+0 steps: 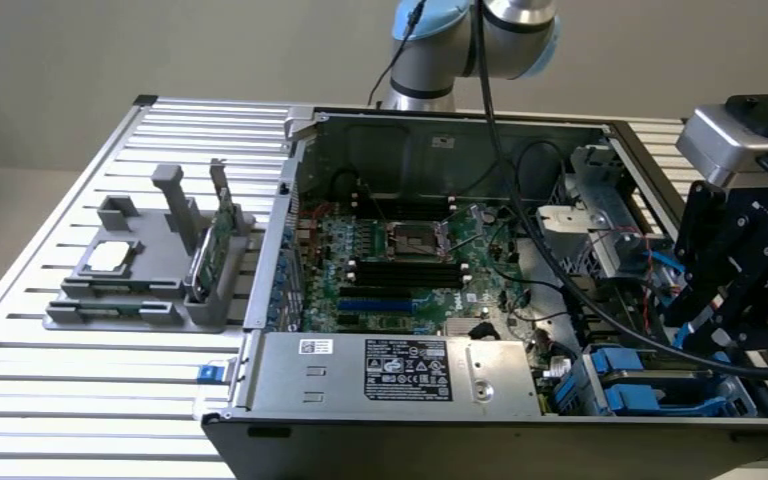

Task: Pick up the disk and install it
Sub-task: 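Insert the first disk wire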

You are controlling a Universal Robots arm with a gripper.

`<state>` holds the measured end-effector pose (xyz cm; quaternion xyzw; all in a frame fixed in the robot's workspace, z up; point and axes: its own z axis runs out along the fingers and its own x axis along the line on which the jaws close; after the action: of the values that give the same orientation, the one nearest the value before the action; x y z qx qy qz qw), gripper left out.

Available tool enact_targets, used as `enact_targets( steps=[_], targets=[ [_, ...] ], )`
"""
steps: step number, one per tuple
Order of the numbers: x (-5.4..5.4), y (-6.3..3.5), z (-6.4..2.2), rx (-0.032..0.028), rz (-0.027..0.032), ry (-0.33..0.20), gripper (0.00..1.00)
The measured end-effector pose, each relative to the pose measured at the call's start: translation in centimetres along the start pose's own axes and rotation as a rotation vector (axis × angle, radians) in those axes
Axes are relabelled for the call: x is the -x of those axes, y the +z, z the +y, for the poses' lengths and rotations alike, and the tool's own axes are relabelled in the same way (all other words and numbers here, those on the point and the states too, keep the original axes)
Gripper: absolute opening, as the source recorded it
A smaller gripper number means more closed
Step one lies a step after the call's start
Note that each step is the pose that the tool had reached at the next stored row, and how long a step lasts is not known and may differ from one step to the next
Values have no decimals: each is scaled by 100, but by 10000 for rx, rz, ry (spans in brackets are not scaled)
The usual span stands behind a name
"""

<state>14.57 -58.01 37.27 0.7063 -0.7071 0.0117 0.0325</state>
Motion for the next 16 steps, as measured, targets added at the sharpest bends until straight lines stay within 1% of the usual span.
enact_targets(
  steps=[3,16],
  targets=[
    [0,-1,-5,5,1,53,36],
    [0,0,-5,144,-67,2271,36]
  ],
)
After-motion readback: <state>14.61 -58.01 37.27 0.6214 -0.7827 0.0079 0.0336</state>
